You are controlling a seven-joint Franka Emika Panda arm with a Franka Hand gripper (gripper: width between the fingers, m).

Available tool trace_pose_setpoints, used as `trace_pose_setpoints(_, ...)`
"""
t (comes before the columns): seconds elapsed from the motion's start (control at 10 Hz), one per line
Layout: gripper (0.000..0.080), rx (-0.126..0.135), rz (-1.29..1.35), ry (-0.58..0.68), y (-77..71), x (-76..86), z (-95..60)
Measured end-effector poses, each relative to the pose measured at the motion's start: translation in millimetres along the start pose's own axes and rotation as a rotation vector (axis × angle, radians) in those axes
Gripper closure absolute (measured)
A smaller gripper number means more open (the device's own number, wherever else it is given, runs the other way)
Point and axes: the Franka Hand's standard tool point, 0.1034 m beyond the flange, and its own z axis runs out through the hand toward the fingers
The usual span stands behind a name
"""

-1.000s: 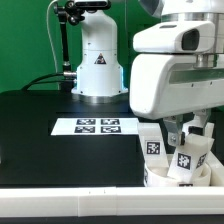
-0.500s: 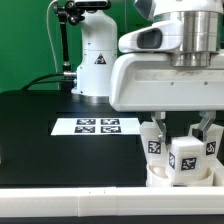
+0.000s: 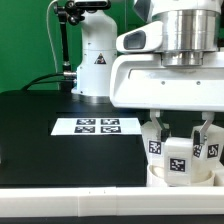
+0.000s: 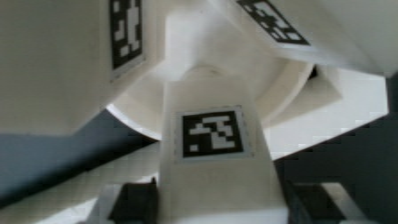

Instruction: Assemble stool

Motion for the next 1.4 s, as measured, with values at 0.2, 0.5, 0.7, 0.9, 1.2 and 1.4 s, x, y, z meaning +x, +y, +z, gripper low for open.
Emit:
trace_pose_setpoints(0.2, 0.0461, -0.015, 0.172, -0.002, 4.1, 0.8, 0.1)
trace_pose_setpoints(0.5, 0.0359, -0.031, 0.277, -0.014, 7.1, 0.7, 0.2)
trace_pose_setpoints(0.7, 0.0229, -0.03, 0.227, -0.019, 7.7, 2.5, -6.3)
trace_pose_setpoints(0.9, 0.0175, -0.019, 0.193, -0.025, 8.5, 8.8, -30.2)
trace_pose_setpoints(1.2, 0.0151, -0.018, 0.19, -0.026, 8.3, 9.7, -32.3)
trace_pose_setpoints(1.4, 0.015, -0.018, 0.19, -0.026, 8.4, 9.7, -32.1)
